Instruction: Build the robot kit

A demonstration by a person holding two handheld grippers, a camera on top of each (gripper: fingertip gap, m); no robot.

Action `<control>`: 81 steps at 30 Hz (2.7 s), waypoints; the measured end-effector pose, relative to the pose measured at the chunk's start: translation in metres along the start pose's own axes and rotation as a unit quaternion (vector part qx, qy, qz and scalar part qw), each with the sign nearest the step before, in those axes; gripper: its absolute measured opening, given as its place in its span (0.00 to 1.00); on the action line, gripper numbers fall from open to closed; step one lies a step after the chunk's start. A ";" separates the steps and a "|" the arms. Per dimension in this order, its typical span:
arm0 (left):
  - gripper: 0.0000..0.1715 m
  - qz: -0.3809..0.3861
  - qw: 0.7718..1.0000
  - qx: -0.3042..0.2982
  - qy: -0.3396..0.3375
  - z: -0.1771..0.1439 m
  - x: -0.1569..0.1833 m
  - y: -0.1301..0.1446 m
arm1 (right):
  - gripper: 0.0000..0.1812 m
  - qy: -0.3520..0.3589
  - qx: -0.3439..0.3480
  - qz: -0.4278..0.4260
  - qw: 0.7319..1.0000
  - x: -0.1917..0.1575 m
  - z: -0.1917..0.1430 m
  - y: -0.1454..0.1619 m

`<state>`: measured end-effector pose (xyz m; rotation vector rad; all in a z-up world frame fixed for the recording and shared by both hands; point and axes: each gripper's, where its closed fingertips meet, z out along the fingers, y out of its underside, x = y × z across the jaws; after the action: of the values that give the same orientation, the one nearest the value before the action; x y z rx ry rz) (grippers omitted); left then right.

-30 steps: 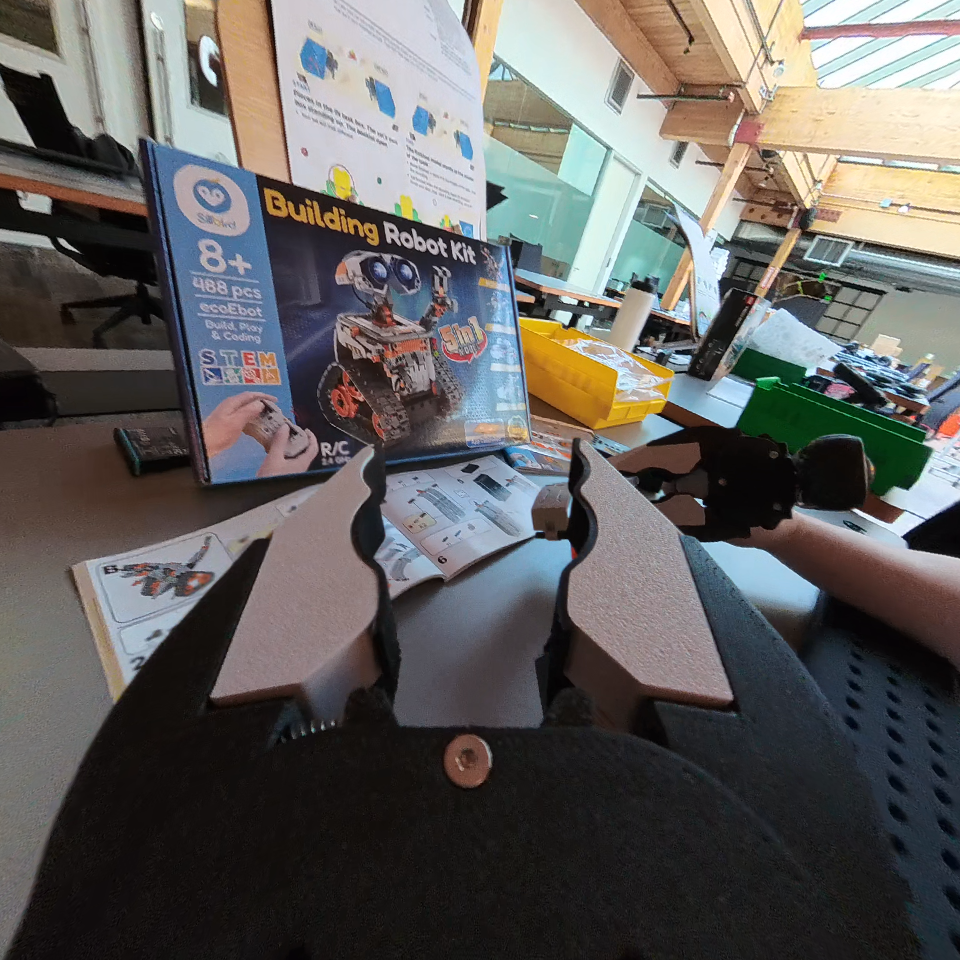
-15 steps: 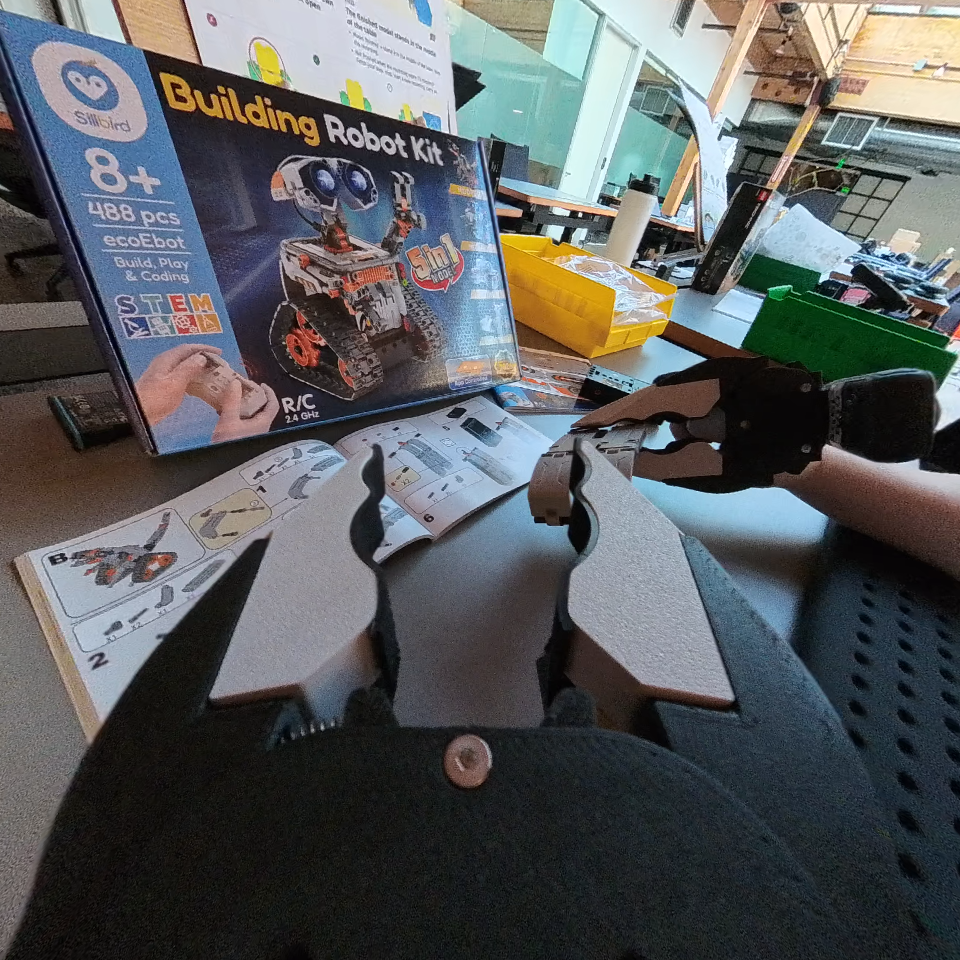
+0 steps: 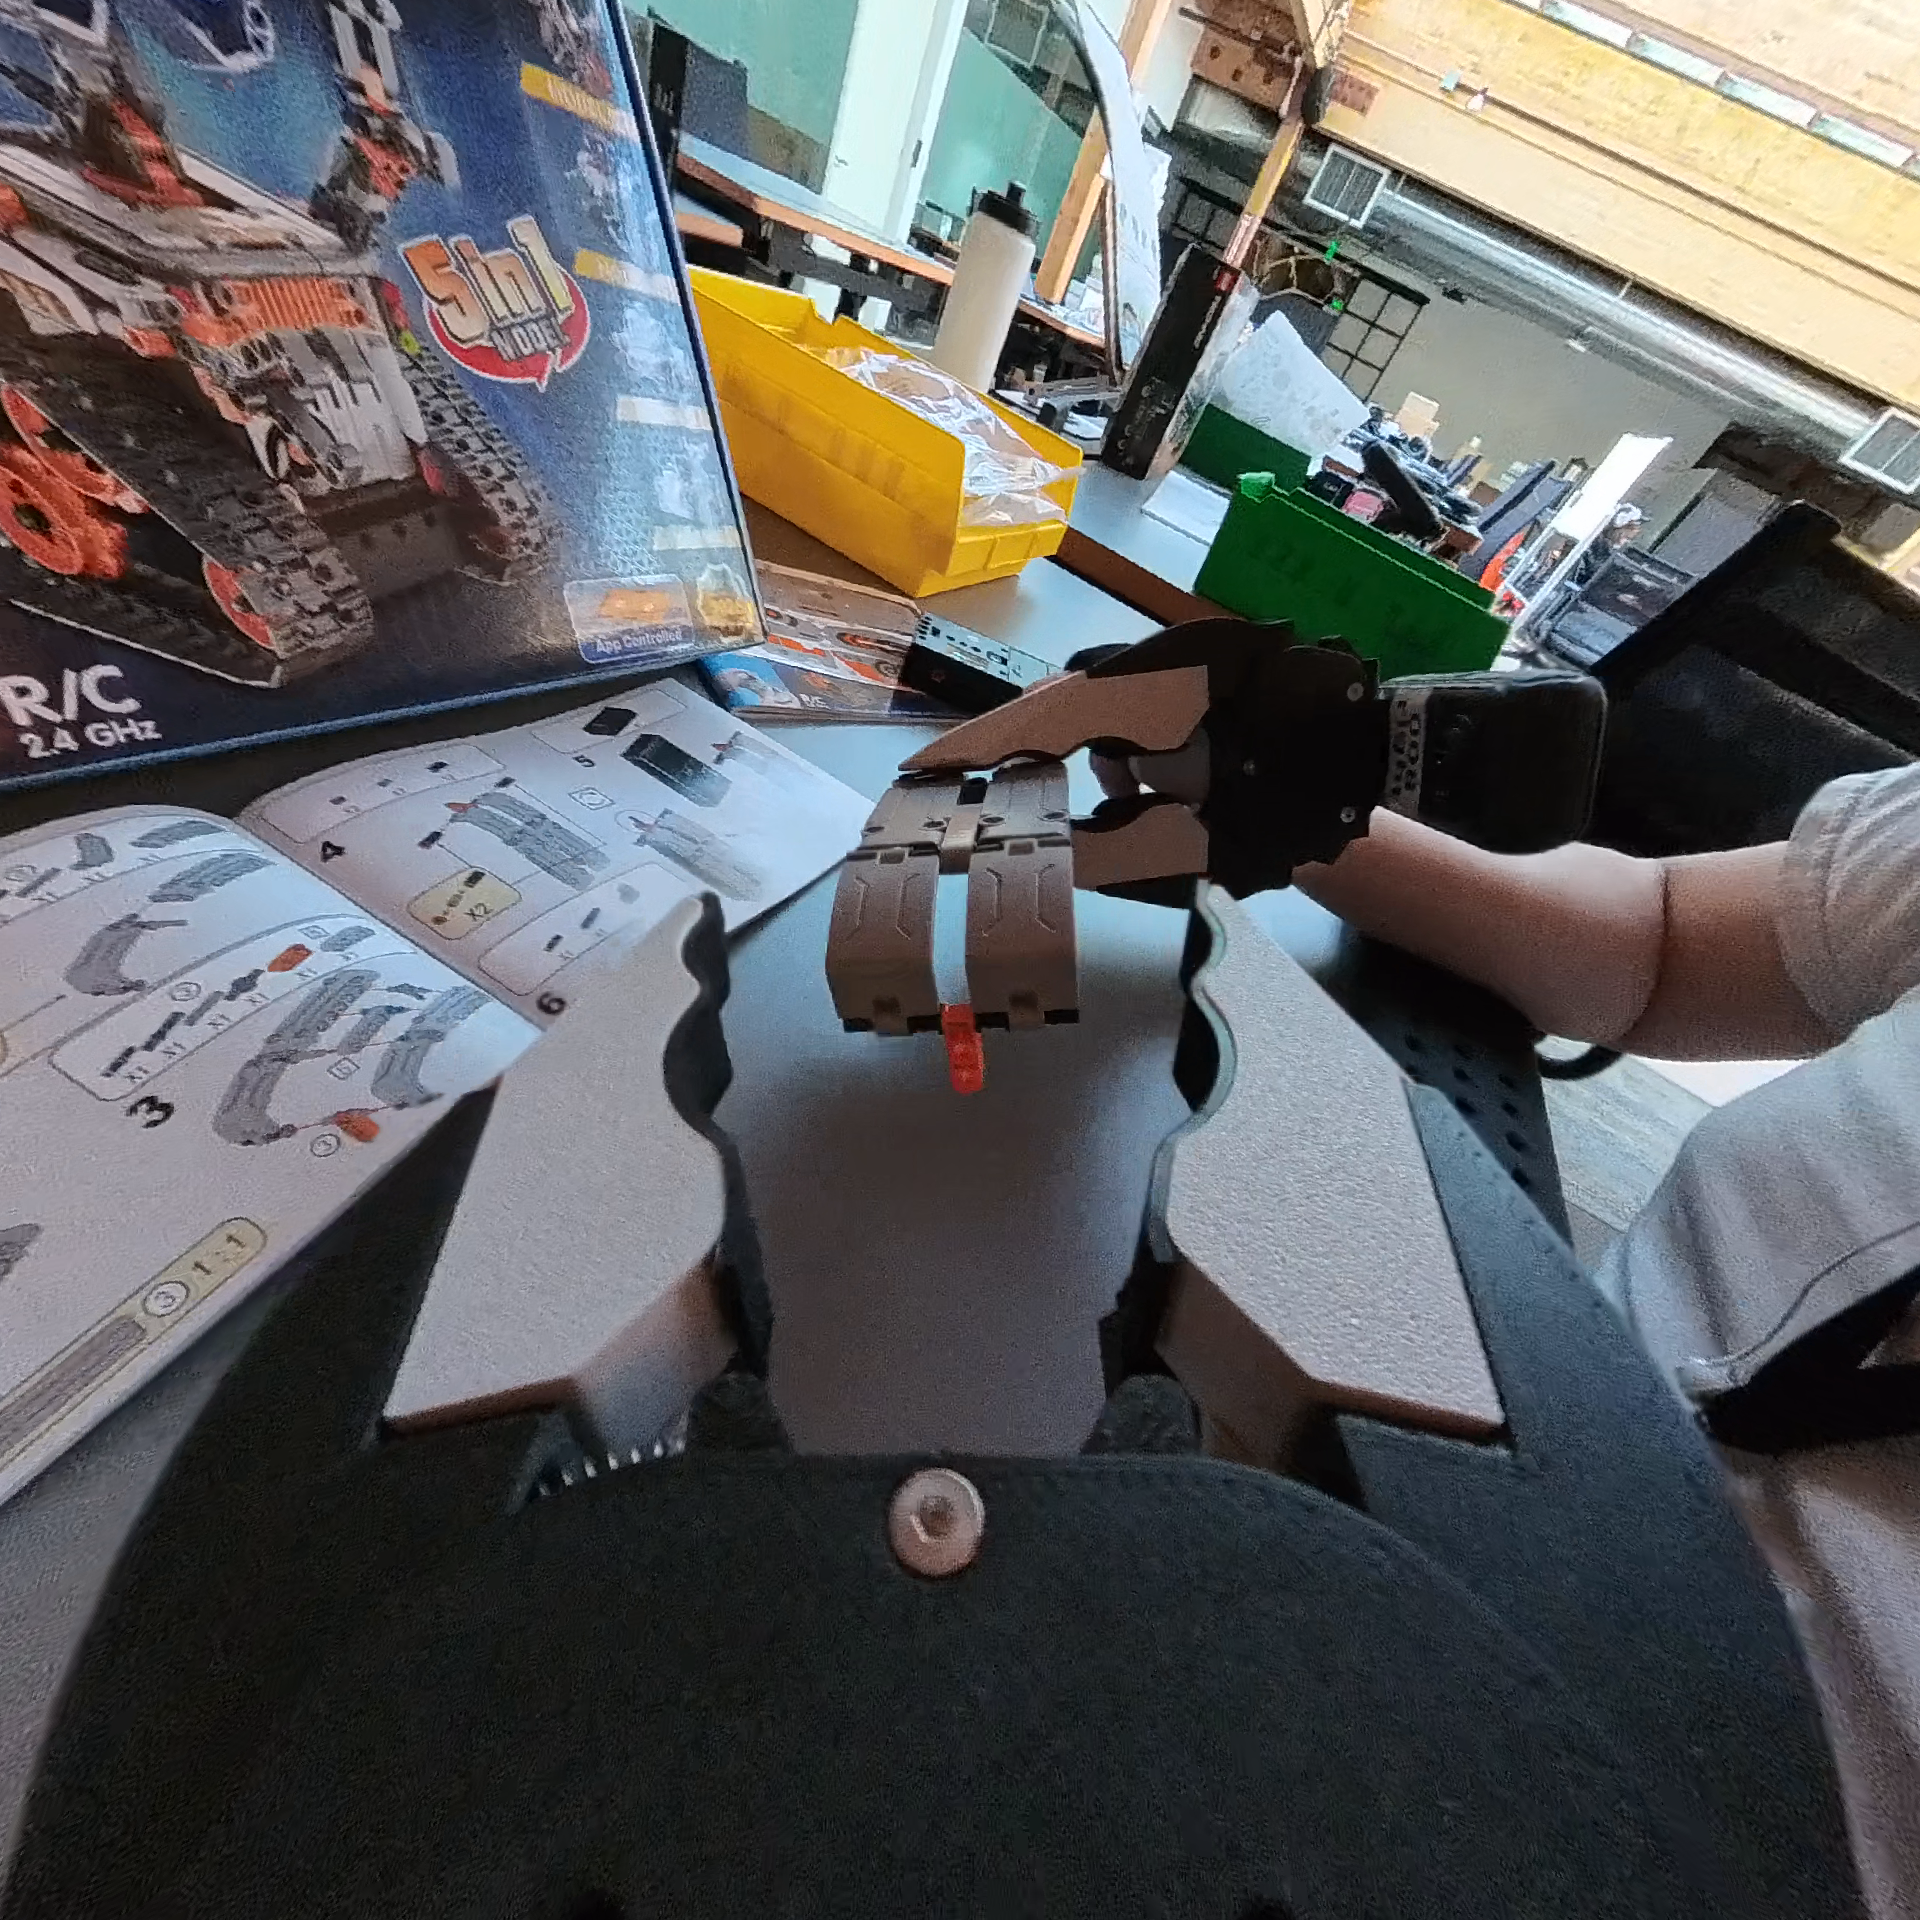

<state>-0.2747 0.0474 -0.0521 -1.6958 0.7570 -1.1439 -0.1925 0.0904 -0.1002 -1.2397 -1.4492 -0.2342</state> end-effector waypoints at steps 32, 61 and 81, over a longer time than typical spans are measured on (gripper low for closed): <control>0.37 0.078 0.991 -0.109 -0.006 0.026 0.016 0.038 | 0.10 0.034 0.026 -0.133 0.990 -0.014 -0.001 -0.032; 0.36 0.085 0.982 -0.166 -0.006 0.025 0.016 0.052 | 0.11 0.032 0.047 -0.136 0.989 -0.016 -0.001 -0.037; 0.36 0.089 0.985 -0.147 0.000 0.026 0.017 0.049 | 0.11 0.038 0.048 -0.133 0.989 -0.013 -0.003 -0.037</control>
<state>-0.2435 0.0233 -0.0950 -1.8252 1.0960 -0.9429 -0.2218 0.0657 -0.0925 -0.9487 -1.5398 -0.3837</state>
